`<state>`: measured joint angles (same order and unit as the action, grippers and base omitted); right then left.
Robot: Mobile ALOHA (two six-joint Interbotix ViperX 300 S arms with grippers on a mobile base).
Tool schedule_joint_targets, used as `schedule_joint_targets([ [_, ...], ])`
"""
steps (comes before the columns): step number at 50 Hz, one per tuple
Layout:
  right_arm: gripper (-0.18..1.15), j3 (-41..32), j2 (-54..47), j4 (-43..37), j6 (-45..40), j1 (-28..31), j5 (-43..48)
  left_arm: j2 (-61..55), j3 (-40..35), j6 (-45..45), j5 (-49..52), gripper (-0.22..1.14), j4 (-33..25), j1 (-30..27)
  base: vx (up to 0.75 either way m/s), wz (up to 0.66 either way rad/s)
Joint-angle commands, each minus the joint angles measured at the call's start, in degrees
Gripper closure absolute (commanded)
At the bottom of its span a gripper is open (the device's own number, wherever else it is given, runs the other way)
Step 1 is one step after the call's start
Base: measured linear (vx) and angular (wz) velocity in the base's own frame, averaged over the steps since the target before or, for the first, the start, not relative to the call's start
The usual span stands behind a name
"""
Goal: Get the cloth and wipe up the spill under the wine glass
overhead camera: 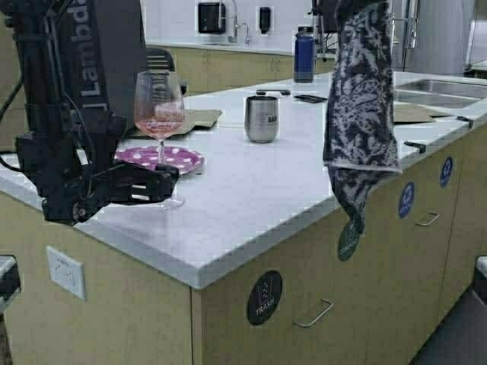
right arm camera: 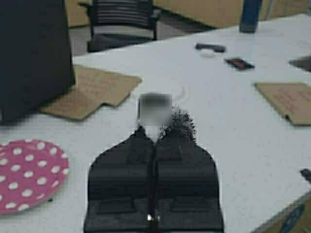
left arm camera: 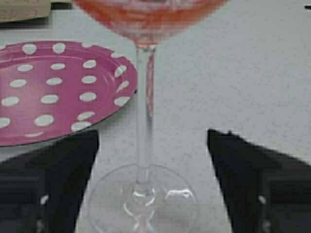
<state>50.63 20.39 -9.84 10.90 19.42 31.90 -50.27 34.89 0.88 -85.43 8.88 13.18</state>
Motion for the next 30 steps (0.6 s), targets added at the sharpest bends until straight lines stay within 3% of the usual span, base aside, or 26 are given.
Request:
schedule_joint_targets([
  [1, 0.91, -1.23, 0.44, 0.18, 0.00, 0.00, 0.88, 0.62, -4.04, 0.18, 1.49, -0.07, -0.18, 0.09, 0.04, -0.02],
  [21, 0.91, -1.05, 0.35, 0.18, 0.00, 0.00, 0.88, -0.44, -8.35, 2.29, 4.57, -0.05, -0.26, 0.18, 0.04, -0.02],
  [24, 0.91, -1.05, 0.44, 0.18, 0.00, 0.09, 0.88, -0.35, -8.00, 2.29, 4.57, 0.01, -0.18, 0.09, 0.06, -0.02],
  [30, 0.91, -0.70, 0.18, 0.18, 0.00, 0.00, 0.79, 0.35, -6.68, 2.37, 4.48, 0.31, -0.18, 0.18, 0.05, -0.03],
])
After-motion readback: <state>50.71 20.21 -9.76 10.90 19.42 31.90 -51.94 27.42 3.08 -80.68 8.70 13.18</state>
